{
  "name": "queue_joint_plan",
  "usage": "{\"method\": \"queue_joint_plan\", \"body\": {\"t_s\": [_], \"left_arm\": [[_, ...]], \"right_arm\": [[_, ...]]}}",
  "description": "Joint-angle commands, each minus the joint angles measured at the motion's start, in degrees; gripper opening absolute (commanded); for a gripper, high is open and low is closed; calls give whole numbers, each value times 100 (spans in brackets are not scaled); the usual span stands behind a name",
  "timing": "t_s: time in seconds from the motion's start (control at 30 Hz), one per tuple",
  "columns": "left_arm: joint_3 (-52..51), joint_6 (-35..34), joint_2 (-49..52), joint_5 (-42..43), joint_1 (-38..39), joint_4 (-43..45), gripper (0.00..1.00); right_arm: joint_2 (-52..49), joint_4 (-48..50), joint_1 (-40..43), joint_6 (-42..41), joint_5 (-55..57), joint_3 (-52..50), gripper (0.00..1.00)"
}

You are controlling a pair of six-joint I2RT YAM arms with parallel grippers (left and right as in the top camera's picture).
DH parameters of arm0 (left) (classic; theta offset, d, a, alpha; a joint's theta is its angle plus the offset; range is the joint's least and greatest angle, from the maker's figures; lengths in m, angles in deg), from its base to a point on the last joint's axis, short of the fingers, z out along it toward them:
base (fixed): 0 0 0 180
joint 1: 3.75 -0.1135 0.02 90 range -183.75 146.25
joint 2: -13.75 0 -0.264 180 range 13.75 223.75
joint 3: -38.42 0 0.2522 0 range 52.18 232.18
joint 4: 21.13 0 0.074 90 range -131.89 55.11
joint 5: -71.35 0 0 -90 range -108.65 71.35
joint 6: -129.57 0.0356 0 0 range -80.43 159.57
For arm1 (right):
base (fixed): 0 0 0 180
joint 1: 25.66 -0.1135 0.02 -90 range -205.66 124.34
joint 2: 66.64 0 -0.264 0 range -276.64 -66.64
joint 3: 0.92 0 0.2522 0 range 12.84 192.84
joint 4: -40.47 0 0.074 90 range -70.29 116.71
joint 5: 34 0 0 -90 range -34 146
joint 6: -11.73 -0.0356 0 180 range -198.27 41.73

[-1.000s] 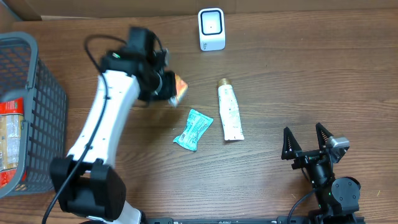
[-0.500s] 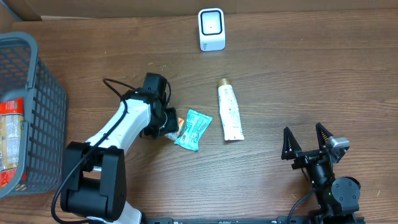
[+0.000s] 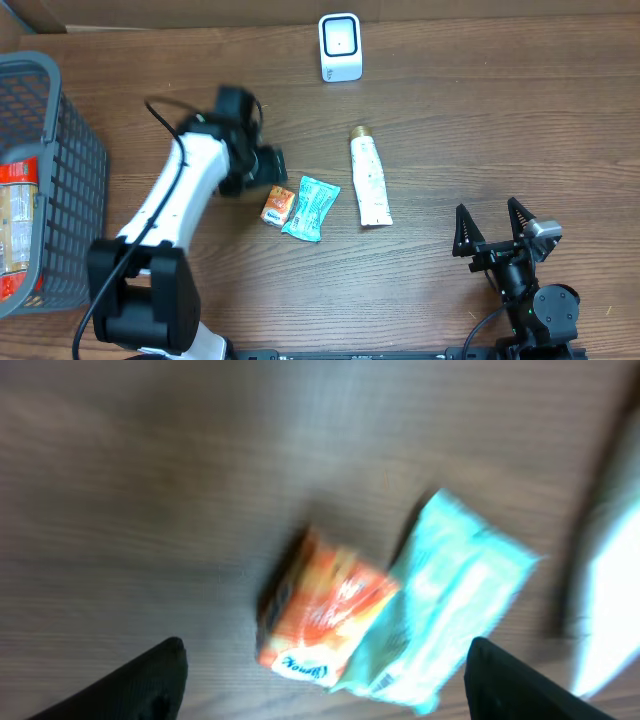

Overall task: Scan the item barcode
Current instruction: 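Lift the small orange box out and place it beside the green packet, then reach the left gripper back into the basket toward the long snack bag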

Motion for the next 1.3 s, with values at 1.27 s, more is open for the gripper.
{"method": "queue_joint_plan", "body": {"t_s": [1.27], "left_arm": [[2879,1705,-92,-876,-5934,-796,77]], "right_arm": [[48,17,-28,4,37,-61,100]]}}
